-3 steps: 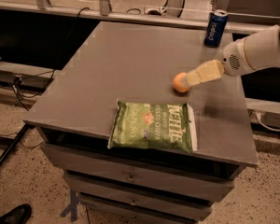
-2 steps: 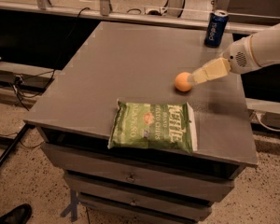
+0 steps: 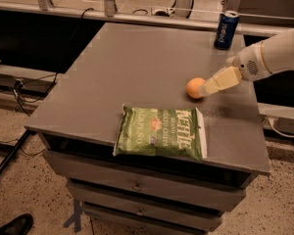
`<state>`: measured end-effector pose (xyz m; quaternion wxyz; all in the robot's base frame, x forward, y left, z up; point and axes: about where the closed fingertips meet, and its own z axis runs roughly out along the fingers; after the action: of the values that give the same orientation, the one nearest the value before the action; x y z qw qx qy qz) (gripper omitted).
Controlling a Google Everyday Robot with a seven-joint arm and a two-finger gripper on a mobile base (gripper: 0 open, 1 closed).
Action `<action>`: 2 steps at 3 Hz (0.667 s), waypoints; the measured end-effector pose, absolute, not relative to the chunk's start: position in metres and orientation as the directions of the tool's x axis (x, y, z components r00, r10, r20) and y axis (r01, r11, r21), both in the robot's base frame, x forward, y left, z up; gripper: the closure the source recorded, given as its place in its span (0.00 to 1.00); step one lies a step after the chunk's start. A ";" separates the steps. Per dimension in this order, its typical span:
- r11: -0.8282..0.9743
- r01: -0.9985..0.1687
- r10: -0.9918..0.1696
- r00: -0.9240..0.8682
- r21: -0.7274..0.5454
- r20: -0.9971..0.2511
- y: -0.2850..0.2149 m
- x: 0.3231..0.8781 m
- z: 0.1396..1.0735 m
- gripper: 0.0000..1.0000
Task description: Move orange near green jalapeno chip bag
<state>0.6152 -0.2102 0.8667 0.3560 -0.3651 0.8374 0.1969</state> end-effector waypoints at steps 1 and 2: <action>0.631 -0.775 -0.543 -0.421 -0.023 -0.727 -0.187 0.621 0.838 0.00; 0.631 -0.775 -0.543 -0.421 -0.023 -0.727 -0.187 0.621 0.838 0.00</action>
Offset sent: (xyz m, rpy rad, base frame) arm 0.0094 0.0306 -0.0406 -0.1155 -0.0855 0.0519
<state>0.6210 -0.1874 0.8376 0.3620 -0.3982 0.8275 0.1602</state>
